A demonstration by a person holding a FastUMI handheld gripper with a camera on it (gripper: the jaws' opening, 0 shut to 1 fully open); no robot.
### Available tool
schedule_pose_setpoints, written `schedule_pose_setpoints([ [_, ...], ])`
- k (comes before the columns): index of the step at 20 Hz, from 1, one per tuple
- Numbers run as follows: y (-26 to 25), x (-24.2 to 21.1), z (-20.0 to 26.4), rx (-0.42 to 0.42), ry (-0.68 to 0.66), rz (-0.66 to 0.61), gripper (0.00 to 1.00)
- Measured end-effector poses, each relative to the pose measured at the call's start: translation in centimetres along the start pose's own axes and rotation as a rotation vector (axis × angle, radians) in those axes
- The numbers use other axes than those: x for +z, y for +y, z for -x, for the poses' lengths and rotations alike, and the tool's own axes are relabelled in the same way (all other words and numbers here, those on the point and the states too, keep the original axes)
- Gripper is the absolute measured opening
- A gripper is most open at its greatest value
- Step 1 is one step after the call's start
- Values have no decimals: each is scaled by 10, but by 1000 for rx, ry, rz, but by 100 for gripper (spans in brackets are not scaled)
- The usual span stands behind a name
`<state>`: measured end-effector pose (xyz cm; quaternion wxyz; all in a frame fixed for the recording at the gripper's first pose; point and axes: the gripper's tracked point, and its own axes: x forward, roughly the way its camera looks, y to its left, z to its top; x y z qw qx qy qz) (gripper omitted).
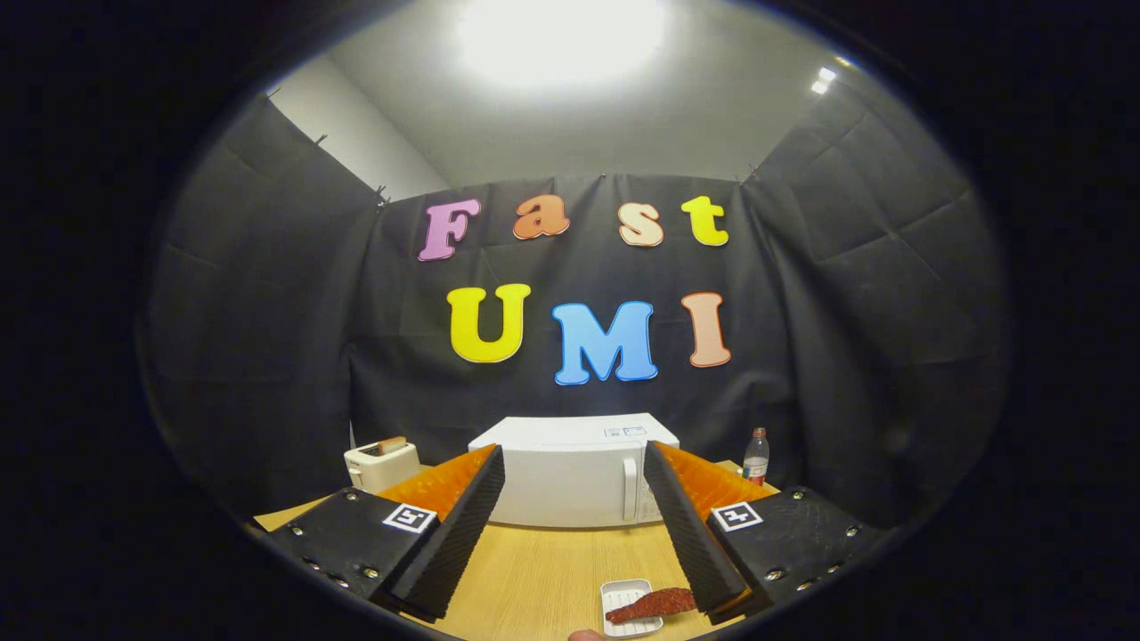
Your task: Open the microwave, put the food inside, and close the microwave door.
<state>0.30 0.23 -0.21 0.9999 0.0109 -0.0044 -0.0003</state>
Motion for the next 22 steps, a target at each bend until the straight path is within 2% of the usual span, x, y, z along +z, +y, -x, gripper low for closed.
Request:
schedule_pose_setpoints([
  [15,1,-2,5,3,-7,-5,97],
  [22,-15,2,-12,-3,-36,-14,97],
])
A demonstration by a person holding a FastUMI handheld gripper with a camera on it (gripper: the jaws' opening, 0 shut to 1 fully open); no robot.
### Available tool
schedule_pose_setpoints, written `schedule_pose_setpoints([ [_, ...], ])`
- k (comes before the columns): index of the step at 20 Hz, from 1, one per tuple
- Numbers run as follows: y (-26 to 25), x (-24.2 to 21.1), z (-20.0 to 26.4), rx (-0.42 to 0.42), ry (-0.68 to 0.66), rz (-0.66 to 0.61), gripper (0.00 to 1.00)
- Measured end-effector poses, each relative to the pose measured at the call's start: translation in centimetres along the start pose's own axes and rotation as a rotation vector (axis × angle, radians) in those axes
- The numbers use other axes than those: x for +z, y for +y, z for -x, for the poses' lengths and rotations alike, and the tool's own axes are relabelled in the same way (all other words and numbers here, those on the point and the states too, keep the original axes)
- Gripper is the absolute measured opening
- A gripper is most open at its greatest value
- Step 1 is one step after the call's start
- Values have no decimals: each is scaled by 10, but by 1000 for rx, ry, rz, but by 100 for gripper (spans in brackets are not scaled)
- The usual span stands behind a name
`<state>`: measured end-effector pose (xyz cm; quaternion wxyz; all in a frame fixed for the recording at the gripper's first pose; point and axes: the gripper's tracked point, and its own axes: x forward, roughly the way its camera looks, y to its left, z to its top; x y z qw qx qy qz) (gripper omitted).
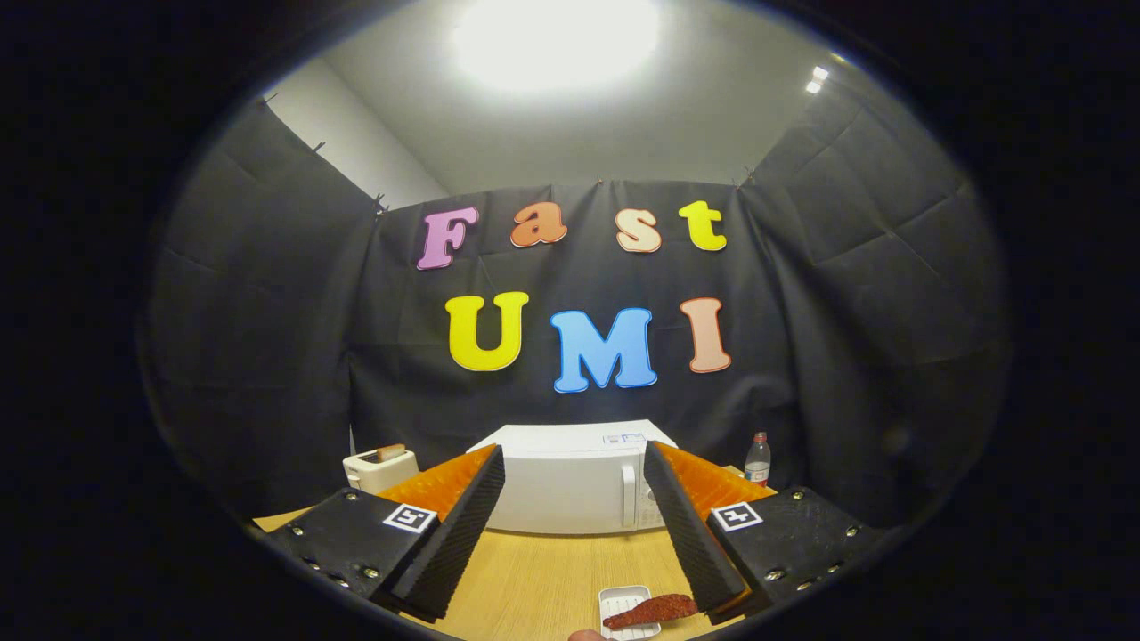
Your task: Open the microwave, put the food inside, and close the microwave door.
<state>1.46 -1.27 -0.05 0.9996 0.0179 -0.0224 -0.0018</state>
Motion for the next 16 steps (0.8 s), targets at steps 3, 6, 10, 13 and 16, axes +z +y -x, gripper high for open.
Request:
schedule_pose_setpoints([
  [3,-10,-2,-17,-1,-6,-7,97],
  [6,-20,-3,-38,11,-16,26,97],
  [10,-29,-11,-71,36,-21,50,97],
  [13,-37,-26,-101,54,1,54,97],
  [16,-47,-41,-132,55,21,38,97],
])
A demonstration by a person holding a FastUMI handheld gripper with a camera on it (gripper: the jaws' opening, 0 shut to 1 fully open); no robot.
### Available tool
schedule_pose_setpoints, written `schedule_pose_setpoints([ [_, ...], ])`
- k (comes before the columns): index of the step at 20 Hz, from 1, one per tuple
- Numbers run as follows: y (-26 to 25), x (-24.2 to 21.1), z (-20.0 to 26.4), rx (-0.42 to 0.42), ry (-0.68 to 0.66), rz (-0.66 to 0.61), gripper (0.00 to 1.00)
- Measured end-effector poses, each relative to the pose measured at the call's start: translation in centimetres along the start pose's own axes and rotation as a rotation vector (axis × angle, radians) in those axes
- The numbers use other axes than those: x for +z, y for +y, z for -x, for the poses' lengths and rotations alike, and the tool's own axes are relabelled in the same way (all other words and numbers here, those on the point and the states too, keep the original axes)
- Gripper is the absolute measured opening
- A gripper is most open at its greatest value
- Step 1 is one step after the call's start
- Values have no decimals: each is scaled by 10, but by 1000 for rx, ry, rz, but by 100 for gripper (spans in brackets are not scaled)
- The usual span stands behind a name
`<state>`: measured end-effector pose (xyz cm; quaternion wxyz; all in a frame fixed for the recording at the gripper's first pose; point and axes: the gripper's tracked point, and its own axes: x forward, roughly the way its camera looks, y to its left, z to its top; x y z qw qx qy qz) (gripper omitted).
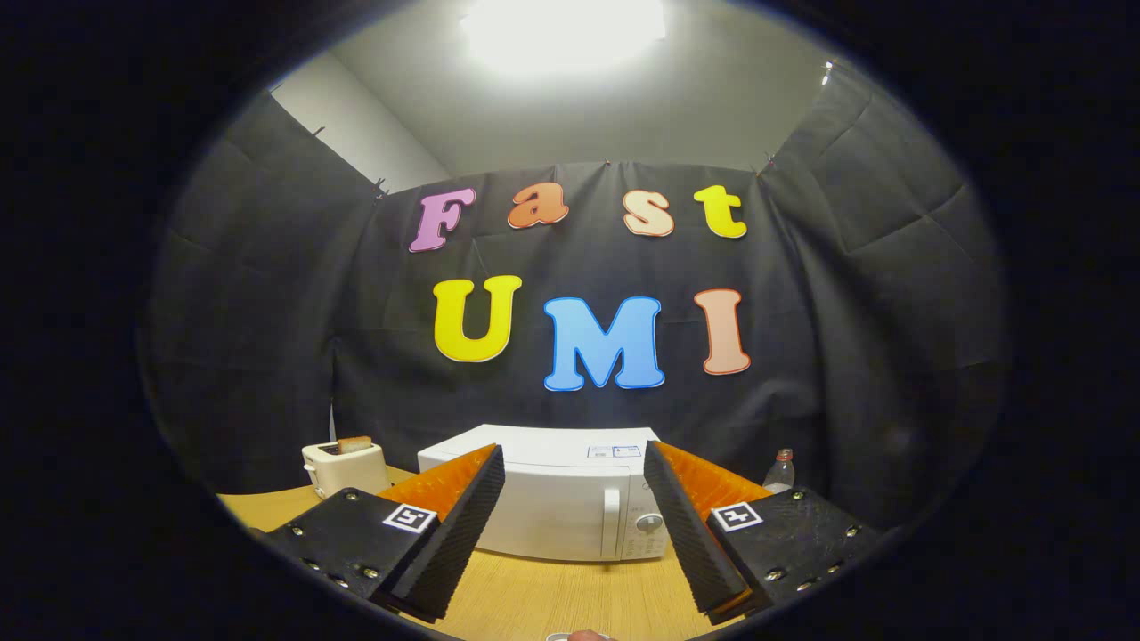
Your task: Open the microwave, put the food inside, and close the microwave door.
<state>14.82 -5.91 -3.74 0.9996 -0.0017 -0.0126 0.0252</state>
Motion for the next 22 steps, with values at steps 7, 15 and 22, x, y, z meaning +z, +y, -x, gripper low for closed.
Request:
schedule_pose_setpoints([
  [7,-25,-37,-73,-13,38,-15,97],
  [15,-41,-100,-136,-21,139,-10,97],
  [22,-43,-150,-164,-27,231,-7,95],
])
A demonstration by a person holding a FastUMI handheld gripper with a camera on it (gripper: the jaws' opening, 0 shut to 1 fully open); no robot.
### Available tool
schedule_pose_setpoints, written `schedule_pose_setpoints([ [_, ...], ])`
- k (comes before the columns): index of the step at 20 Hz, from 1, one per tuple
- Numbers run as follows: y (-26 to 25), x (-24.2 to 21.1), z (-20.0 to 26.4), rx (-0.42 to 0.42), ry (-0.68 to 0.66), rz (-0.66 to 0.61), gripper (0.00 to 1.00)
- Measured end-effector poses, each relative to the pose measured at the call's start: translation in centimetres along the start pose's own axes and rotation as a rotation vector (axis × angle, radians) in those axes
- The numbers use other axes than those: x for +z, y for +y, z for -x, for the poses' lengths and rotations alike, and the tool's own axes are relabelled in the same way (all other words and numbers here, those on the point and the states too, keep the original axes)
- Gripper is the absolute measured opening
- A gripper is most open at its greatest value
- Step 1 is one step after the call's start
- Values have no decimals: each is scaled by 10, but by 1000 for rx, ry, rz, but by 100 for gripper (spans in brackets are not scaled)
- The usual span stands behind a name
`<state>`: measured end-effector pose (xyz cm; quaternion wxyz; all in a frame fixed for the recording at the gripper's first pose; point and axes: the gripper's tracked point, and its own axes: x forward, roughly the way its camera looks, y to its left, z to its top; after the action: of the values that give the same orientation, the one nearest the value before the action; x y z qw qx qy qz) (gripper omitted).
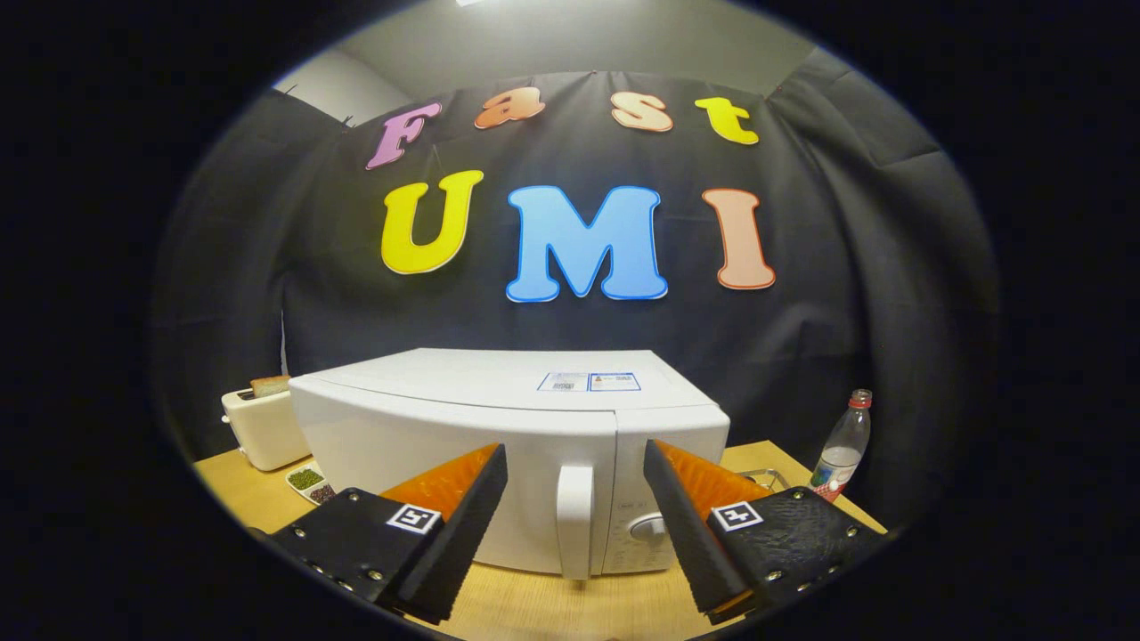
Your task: Open the microwave, put the food inside, and close the microwave door.
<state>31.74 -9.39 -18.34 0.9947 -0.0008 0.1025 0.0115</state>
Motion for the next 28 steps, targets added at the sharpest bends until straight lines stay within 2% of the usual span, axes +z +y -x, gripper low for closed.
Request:
schedule_pose_setpoints([
  [2,1,-10,-5,-4,23,-5,87],
  [3,1,-17,-9,0,36,-6,78],
  [6,-1,-30,-13,-13,81,-21,77],
  [7,-1,-34,-14,-19,93,-31,57],
  [10,0,-40,-18,-31,118,-38,58],
  [12,-3,-40,-18,-50,120,-47,42],
  [15,5,-41,-10,-49,148,-59,41],
  [16,4,-41,-15,-68,140,-37,22],
  [17,2,-38,-14,-84,148,-24,22],
  [18,1,-42,-17,-91,151,-32,17],
  [21,3,-41,-13,-82,165,-59,17],
  [22,3,-42,-14,-86,169,-47,10],
  [25,5,-43,-7,-85,202,-68,10],
  [28,11,-45,20,-104,175,-5,10],
])
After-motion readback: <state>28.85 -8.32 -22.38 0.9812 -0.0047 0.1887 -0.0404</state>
